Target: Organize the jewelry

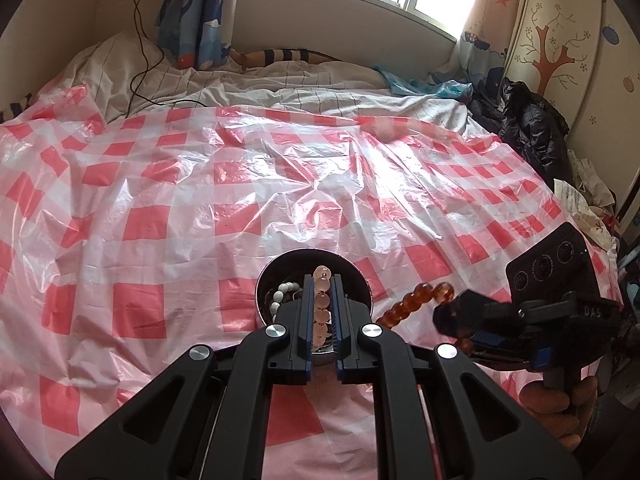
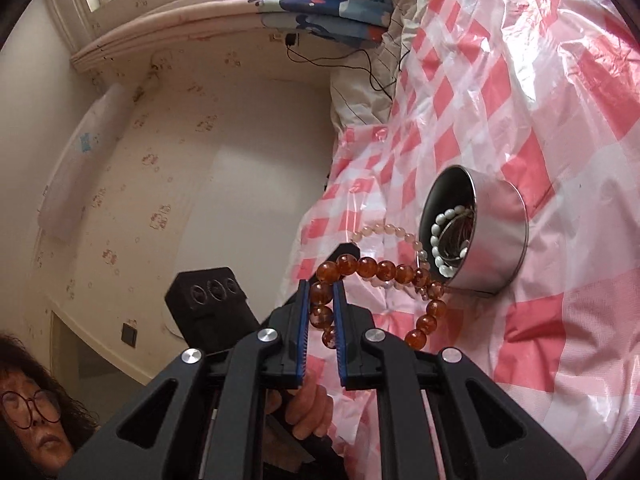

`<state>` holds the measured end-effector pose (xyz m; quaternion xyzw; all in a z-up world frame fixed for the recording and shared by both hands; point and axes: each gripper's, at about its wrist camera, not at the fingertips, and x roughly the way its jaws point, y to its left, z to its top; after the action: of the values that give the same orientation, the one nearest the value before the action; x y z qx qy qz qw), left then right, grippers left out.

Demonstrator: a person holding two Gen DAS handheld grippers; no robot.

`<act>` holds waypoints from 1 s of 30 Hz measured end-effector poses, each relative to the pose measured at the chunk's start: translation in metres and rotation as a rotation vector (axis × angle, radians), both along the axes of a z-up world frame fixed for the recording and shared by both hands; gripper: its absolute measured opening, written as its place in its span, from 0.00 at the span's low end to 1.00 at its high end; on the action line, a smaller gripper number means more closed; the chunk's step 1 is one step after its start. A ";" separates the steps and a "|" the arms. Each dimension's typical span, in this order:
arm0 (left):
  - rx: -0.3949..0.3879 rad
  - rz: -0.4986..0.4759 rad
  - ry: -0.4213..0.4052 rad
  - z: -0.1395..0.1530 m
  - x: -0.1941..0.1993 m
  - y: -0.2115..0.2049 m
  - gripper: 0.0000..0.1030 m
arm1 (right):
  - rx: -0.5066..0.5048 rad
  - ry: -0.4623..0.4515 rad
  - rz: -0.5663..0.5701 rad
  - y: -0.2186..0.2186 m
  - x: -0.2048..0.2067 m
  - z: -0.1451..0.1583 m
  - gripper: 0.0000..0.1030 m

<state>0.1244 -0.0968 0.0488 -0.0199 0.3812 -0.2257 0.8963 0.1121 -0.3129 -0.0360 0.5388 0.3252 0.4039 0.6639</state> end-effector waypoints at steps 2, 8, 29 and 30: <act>-0.007 0.001 0.004 -0.001 0.002 -0.001 0.07 | 0.006 -0.004 -0.011 -0.003 -0.002 0.006 0.12; -0.080 0.009 0.012 -0.003 0.016 -0.002 0.07 | 0.015 0.006 -0.040 -0.008 0.004 0.009 0.12; -0.126 0.213 0.048 0.001 0.026 0.053 0.44 | -0.294 0.163 -0.116 0.018 0.043 0.002 0.52; -0.121 0.212 0.047 0.001 0.025 0.053 0.48 | -0.309 0.166 -0.122 0.014 0.038 0.004 0.54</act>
<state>0.1491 -0.0437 0.0503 -0.1192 0.3838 -0.1519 0.9030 0.1504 -0.2991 -0.0325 0.4808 0.4040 0.2623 0.7327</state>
